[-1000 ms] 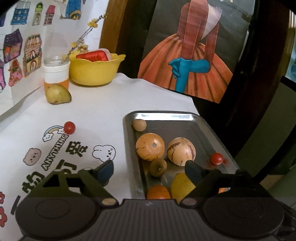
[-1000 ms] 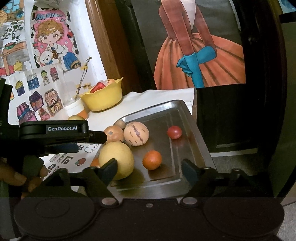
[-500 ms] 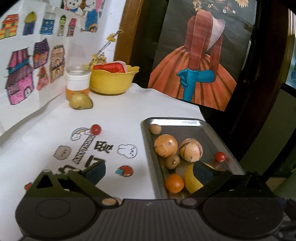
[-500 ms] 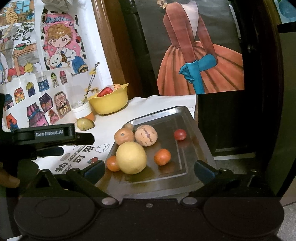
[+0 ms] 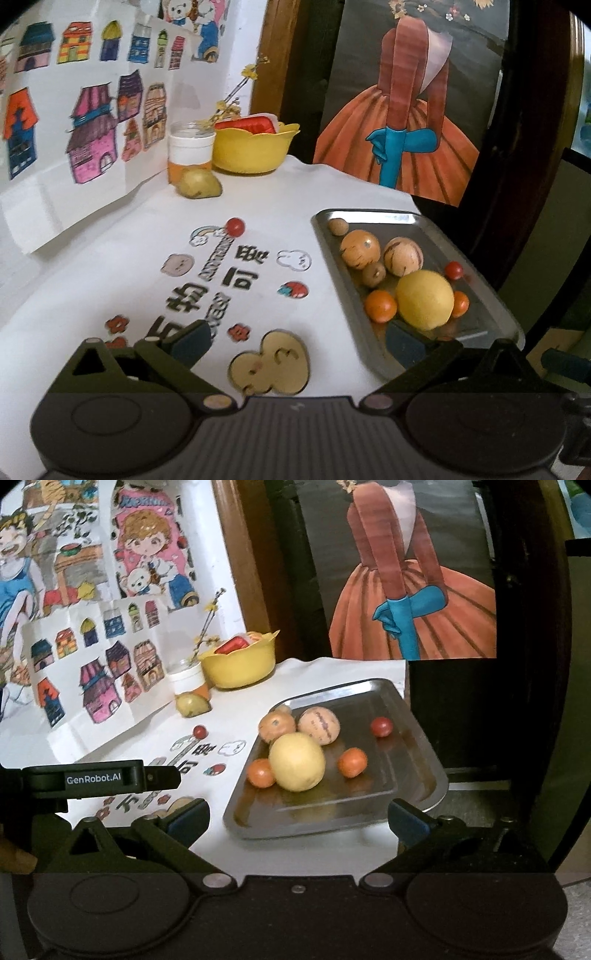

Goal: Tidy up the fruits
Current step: 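Lift both open tools up and away from the metal tray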

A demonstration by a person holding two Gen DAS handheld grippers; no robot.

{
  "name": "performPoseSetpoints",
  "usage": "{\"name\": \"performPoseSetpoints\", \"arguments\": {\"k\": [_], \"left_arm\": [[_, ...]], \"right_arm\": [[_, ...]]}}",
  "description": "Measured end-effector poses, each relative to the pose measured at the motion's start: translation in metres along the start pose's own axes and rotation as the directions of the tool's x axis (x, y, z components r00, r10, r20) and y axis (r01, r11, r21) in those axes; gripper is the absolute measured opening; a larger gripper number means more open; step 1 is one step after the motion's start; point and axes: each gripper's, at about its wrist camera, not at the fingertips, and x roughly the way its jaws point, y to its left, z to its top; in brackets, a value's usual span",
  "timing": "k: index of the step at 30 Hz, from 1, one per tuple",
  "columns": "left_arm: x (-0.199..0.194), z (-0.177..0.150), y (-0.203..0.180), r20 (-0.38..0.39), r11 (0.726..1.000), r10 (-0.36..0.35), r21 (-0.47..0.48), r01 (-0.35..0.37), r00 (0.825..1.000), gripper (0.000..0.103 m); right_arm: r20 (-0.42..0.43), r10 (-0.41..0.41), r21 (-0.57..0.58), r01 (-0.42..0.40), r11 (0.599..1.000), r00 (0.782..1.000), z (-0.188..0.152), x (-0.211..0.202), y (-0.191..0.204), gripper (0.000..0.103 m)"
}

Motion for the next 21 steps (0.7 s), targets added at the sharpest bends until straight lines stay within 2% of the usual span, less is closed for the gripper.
{"name": "performPoseSetpoints", "arguments": {"k": [7,21], "left_arm": [[-0.016,-0.020,0.012,-0.027,0.998,0.025,0.054,-0.023,0.999,0.103],[-0.056,-0.039,0.048,-0.010,0.996,0.062,0.057,-0.062,0.998,0.103]], "right_arm": [[-0.049,0.011,-0.021,-0.012,1.000,0.999,-0.018,-0.008,0.021,0.102],[-0.078,0.032,-0.090,-0.039,0.995,0.996,-0.036,-0.029,0.065,0.102]]}}
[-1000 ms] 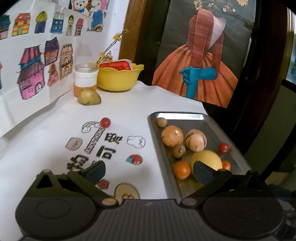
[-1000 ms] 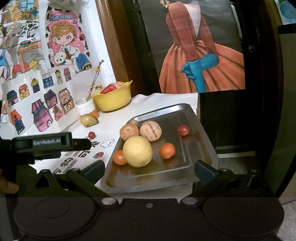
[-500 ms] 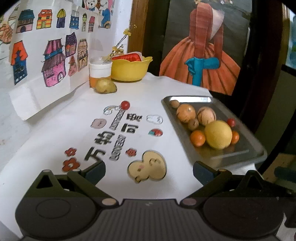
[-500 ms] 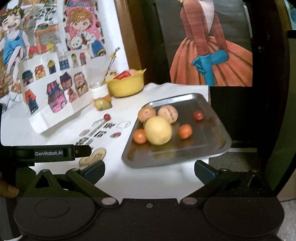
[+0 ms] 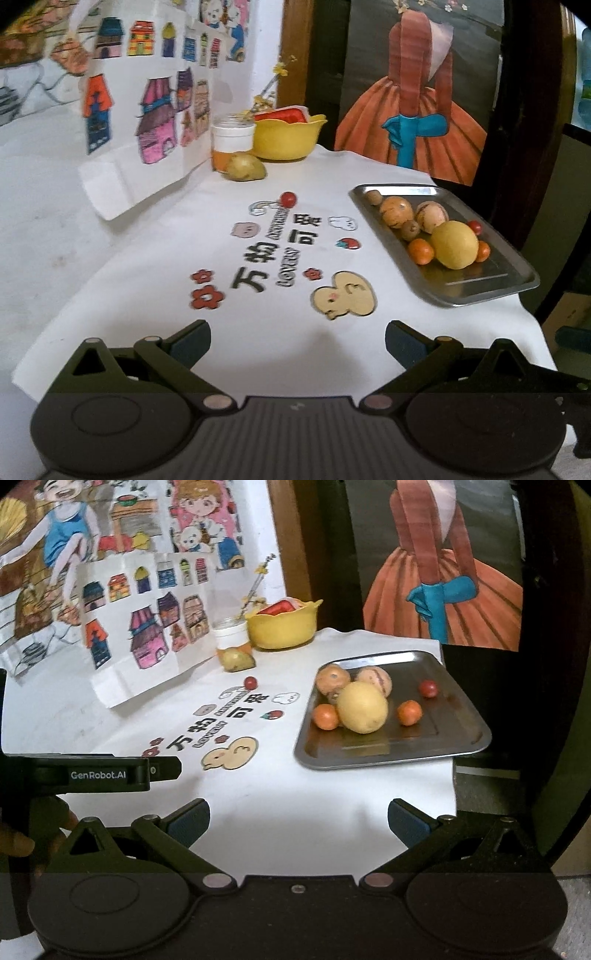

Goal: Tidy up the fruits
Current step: 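Lift both open tools up and away from the metal tray, then move the left tool to the yellow-green pear while the right tool approaches the red cherry tomato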

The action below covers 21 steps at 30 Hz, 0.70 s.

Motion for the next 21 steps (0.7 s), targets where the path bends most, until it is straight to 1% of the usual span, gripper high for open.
{"name": "performPoseSetpoints", "arguments": {"k": [12,21], "left_arm": [[-0.026,-0.004,0.044,0.027,0.997,0.069,-0.038,-0.068,0.997,0.103],[-0.039,0.007,0.064,0.067,0.994,0.102,-0.048,-0.098,0.993,0.103]], "right_arm": [[-0.007,0.074,-0.081,-0.074,0.994,0.997,0.005,-0.009,0.039,0.102],[0.024,0.114,-0.165,-0.109,0.980,0.993,0.026,-0.016,0.060,0.102]]}}
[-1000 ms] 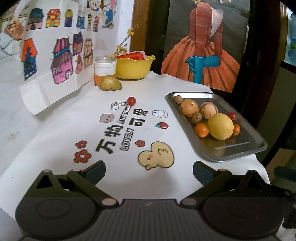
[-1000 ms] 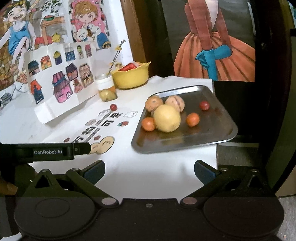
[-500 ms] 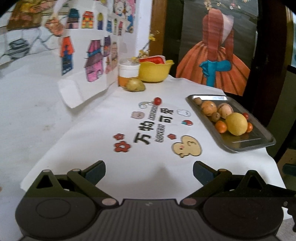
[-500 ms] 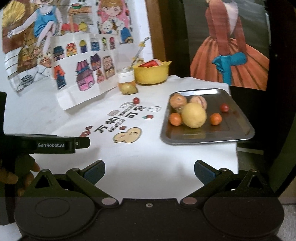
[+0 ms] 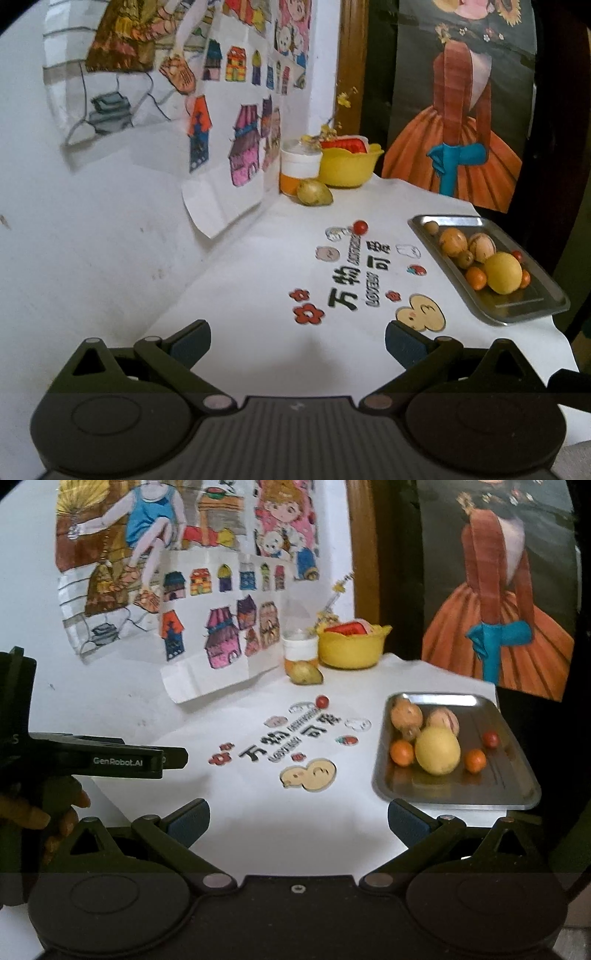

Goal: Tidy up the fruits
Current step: 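Move the left tool to the yellow-green pear while the right tool approaches the red cherry tomato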

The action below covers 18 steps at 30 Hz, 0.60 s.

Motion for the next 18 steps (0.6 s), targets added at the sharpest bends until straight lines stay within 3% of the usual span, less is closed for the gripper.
{"name": "performPoseSetpoints", "arguments": {"k": [10,18], "left_arm": [[-0.002,0.037,0.007,0.076,1.000,0.011,-0.001,-0.011,0.997,0.103],[0.013,0.078,0.008,0.130,1.000,0.004,-0.004,-0.004,0.991,0.103]], "right_arm": [[0.052,0.125,-0.021,-0.124,0.992,0.991,0.059,-0.004,0.000,0.102],[0.142,0.097,-0.138,-0.077,0.987,0.985,0.129,0.000,-0.012,0.102]]}}
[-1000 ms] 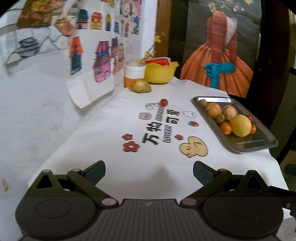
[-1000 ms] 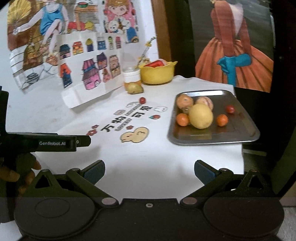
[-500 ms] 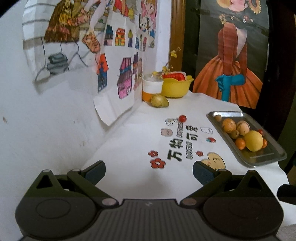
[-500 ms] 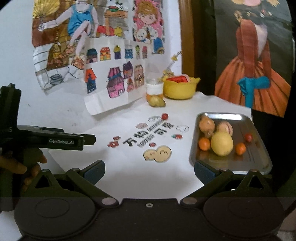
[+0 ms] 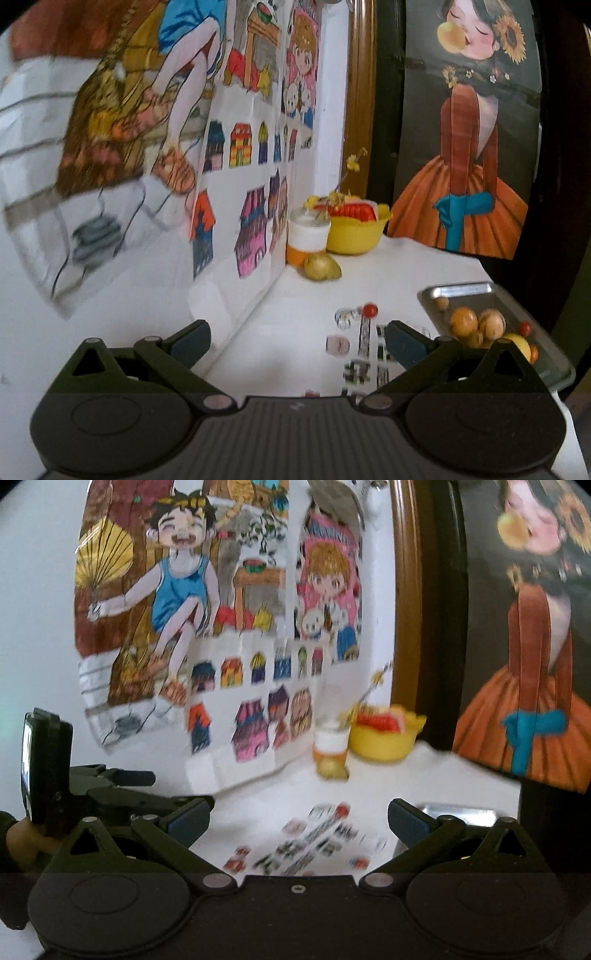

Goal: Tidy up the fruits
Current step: 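Move the left tool to the yellow-green pear while the right tool approaches the red cherry tomato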

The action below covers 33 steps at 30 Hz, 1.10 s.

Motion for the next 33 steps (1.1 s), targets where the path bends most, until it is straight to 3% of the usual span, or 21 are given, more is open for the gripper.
{"name": "performPoseSetpoints", "arguments": {"k": [12,18,24,29,33], "left_arm": [[0.059,0.055,-0.019,-0.018,0.999,-0.041,-0.001,0.041,0.999,0.103],[0.099,0.074,-0.032,-0.035,0.999,-0.050,0.017,0.051,0.998,0.103],[0.147,0.078,-0.037,-0.068,0.998,-0.042,0.048,0.045,0.997,0.103],[0.183,0.072,-0.033,-0.002,0.996,-0.059,0.061,0.059,0.998,0.103],[0.209,0.067,-0.035,0.001,0.993,-0.106,0.056,0.106,0.994,0.103]], "right_arm": [[0.007,-0.070,-0.036,0.070,0.997,0.998,0.076,0.049,-0.045,0.102],[0.024,-0.077,-0.072,0.078,0.994,0.997,0.092,0.077,-0.062,0.102],[-0.040,-0.066,-0.143,0.060,0.988,0.997,0.072,0.117,-0.079,0.102],[-0.098,-0.028,-0.082,0.020,0.996,0.995,0.036,0.155,-0.089,0.102],[-0.152,-0.021,-0.050,0.014,0.999,0.988,0.003,0.190,-0.082,0.102]]}}
